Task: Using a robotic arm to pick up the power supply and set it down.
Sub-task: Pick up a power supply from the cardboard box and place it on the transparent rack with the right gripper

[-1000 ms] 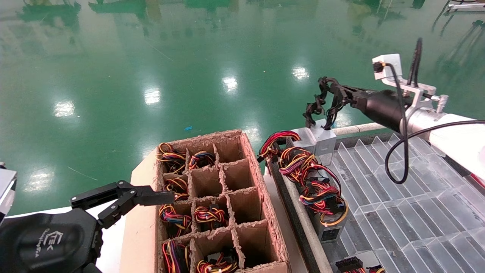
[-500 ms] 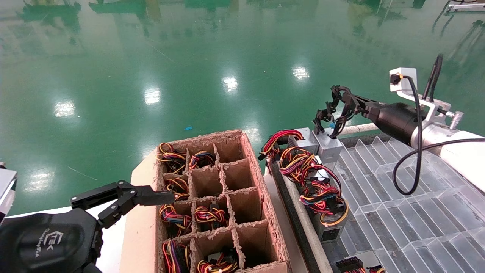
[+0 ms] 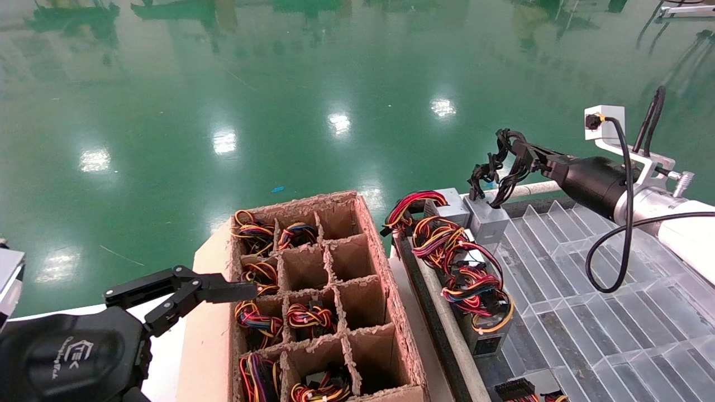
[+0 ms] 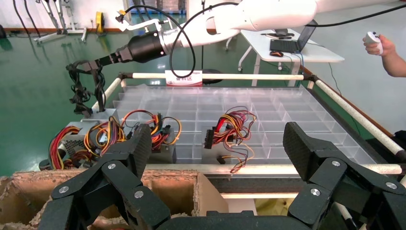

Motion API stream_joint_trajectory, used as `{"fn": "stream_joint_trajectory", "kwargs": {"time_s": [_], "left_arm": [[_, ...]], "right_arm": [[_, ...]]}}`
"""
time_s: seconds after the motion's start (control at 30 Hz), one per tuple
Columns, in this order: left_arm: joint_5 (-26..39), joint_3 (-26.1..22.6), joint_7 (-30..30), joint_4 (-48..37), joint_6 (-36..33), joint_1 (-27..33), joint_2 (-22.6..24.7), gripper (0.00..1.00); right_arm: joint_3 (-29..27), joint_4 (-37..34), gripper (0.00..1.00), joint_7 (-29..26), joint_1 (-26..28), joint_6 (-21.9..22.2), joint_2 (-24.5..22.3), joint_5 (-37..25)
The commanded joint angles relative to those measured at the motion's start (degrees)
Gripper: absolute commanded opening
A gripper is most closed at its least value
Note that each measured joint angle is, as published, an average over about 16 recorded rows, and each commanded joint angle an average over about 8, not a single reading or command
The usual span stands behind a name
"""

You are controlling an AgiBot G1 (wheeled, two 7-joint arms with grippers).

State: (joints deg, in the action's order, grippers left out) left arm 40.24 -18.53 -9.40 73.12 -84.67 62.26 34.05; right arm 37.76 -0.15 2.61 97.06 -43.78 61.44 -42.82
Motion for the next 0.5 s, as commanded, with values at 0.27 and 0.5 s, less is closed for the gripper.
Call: {"fn": "stream_joint_trajectory", "kwargs": {"time_s": [0.27,0.5], "left_arm": [[-0.01,-0.01,0.01,0.00,0.01,0.00,-0.01,1.00],[-0.02,-0.02,0.01,0.00,0.01,0.01,-0.01,1.00]], "right_arm": [[-0.23,0.20,0.00,0.22,-0.18,0.25,0.41,0.32],[-0.37,-0.03,0.23,0.08,-1.02,0.09,0.44,0.52]]}}
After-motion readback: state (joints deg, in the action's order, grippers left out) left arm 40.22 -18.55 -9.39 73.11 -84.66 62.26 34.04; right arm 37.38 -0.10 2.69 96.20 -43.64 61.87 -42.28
